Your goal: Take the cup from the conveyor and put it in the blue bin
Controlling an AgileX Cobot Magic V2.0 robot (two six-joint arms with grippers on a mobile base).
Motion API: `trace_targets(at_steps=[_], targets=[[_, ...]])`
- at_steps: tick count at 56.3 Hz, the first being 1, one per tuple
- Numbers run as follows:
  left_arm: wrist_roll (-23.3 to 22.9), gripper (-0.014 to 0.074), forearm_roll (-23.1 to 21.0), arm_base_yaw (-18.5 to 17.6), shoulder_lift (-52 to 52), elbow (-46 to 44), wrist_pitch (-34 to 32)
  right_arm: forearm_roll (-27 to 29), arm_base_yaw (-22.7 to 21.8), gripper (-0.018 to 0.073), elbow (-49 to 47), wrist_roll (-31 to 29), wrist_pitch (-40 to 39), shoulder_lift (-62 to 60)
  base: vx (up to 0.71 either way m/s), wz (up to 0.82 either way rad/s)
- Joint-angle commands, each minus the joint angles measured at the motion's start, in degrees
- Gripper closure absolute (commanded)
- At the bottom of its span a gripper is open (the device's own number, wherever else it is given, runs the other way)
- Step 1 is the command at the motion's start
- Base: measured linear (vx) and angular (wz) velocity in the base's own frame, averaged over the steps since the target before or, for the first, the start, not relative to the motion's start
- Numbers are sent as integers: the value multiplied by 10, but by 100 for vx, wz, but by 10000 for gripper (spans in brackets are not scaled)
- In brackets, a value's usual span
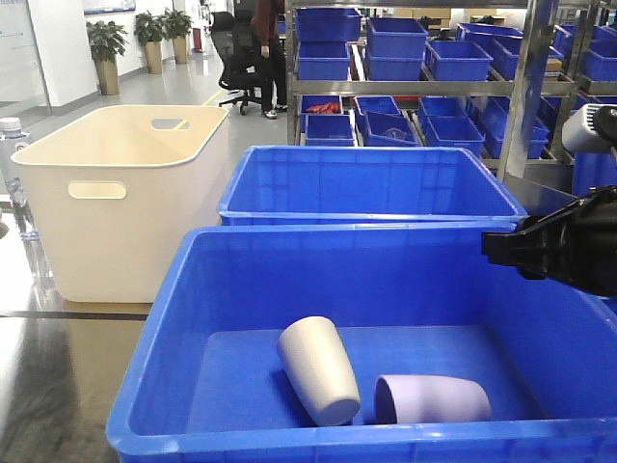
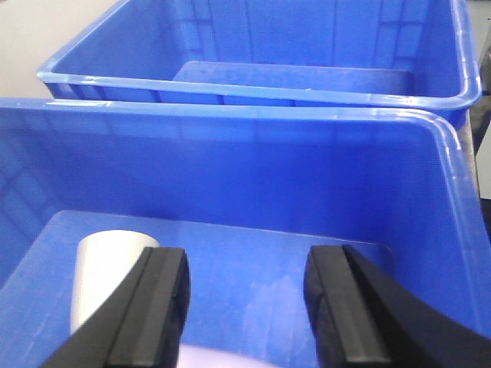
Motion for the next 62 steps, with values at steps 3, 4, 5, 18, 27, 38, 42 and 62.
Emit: trace_targets(at_steps=[3,4,5,18,27,38,42,62], targets=[[-21,604,5,3,-10,7,-1,2,-1,157,-19,0,-44,-13,0,0],[-21,604,5,3,-10,7,2,2,-1,157,-19,0,-44,-13,0,0],[-21,604,5,3,-10,7,3,2,-1,157,-19,0,-44,-13,0,0],[-21,604,5,3,-10,7,4,2,-1,157,-19,0,-44,-13,0,0],[-21,604,5,3,-10,7,4,2,-1,157,-19,0,-44,-13,0,0],[-21,604,5,3,-10,7,4,2,-1,157,-19,0,-44,-13,0,0],[-21,604,5,3,-10,7,4,2,-1,157,-19,0,-44,-13,0,0],[-21,604,5,3,-10,7,4,-4,-1,164,-19,0,-43,-49,0,0]])
